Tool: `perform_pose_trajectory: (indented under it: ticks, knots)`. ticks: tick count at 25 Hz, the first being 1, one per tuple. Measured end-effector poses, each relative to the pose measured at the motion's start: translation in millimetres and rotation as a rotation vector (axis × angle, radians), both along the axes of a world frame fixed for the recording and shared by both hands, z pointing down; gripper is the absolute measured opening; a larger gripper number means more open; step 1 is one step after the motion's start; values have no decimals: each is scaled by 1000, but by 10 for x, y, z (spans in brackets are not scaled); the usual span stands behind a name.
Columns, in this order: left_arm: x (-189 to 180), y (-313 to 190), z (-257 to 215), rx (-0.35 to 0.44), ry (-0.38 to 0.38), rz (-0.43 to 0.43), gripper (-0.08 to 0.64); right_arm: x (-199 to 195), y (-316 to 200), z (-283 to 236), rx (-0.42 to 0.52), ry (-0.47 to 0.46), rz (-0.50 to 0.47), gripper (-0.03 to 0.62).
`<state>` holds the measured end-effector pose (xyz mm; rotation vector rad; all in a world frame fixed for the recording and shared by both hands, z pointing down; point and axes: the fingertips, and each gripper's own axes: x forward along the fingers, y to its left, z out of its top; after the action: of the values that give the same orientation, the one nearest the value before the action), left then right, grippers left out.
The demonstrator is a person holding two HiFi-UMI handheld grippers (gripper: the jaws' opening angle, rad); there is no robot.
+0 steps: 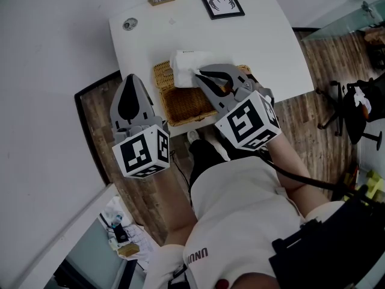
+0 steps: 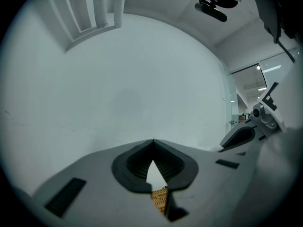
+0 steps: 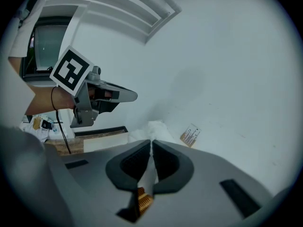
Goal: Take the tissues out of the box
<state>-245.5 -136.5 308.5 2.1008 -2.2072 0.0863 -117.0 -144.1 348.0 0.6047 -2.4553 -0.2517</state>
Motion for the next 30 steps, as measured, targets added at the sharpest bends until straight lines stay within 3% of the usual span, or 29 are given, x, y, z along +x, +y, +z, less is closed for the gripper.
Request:
perform_pose_trajectory:
  ticks: [30]
  knots:
    - [74, -112, 21, -8, 11, 26, 12, 114, -128, -56, 30, 26, 37, 25]
